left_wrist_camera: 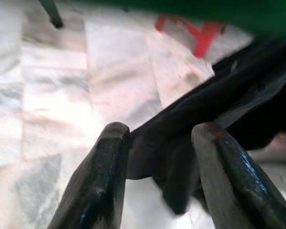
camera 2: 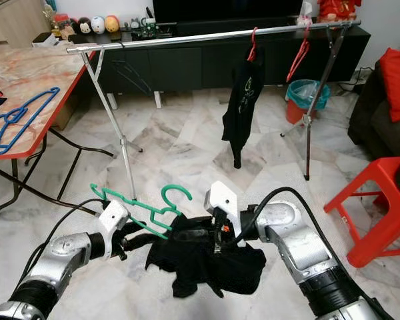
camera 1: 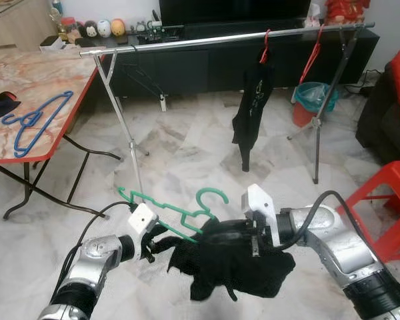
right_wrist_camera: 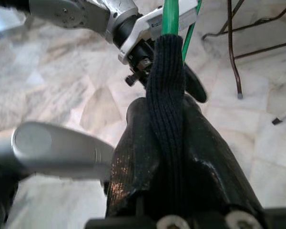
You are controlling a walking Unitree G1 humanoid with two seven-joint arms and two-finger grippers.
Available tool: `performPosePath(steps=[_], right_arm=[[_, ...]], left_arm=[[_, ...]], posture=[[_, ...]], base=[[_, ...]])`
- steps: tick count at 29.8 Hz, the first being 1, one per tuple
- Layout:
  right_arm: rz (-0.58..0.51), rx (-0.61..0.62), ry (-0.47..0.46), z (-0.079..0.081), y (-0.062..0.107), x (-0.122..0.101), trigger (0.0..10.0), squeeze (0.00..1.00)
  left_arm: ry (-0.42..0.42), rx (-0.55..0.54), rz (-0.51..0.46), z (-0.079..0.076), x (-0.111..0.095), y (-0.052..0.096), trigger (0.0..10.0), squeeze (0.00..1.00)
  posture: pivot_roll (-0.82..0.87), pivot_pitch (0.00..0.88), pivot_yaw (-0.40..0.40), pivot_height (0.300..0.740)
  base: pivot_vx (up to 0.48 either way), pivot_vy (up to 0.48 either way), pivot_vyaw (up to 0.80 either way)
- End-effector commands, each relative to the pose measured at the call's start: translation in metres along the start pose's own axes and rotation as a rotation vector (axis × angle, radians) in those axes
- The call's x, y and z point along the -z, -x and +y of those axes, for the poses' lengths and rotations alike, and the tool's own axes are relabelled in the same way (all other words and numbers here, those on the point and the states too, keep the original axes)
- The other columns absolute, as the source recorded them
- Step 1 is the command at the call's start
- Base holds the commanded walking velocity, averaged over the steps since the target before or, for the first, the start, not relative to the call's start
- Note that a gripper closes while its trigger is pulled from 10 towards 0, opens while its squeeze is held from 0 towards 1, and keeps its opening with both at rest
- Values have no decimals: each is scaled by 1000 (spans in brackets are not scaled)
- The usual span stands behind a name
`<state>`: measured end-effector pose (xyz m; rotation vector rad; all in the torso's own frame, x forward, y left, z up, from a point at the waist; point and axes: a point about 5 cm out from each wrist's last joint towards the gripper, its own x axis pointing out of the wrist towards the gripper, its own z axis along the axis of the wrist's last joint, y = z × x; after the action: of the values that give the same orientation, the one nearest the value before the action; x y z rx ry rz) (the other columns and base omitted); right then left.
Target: Hang hanger
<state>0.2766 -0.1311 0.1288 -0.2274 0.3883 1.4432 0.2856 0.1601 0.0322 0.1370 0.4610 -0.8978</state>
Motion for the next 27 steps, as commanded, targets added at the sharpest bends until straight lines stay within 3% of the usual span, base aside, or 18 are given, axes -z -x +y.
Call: performPosePath(steps=[1, 9, 15, 16, 17, 27], right_arm=[[-4, -63, 87, 0, 2, -17, 10000, 0], [36, -78, 96, -4, 2, -18, 10000, 0], [33, -104, 119, -2, -6, -23, 10000, 0], [30, -109, 120, -1, -6, -23, 10000, 0], [27, -113, 123, -1, -7, -24, 10000, 0], [17, -135, 139, 0, -11, -31, 10000, 0]], left_arm=[[27, -6, 59, 1, 14, 8, 10000, 0], [41, 114, 155, -12, 36, 13, 10000, 0], [23, 117, 150, -12, 34, 13, 10000, 0], [23, 116, 148, -12, 34, 13, 10000, 851], [24, 114, 146, -12, 33, 13, 10000, 1000], [10, 76, 127, -9, 28, 7, 10000, 1000]], posture=[[-24, 15, 33, 740], [-19, 26, 30, 740], [-12, 28, 30, 740], [-12, 28, 30, 740], [-14, 29, 30, 740], [-19, 26, 27, 740]], base=[[0, 0, 0], [0, 0, 0], [0, 0, 0], [0, 0, 0], [0, 0, 0], [0, 0, 0]])
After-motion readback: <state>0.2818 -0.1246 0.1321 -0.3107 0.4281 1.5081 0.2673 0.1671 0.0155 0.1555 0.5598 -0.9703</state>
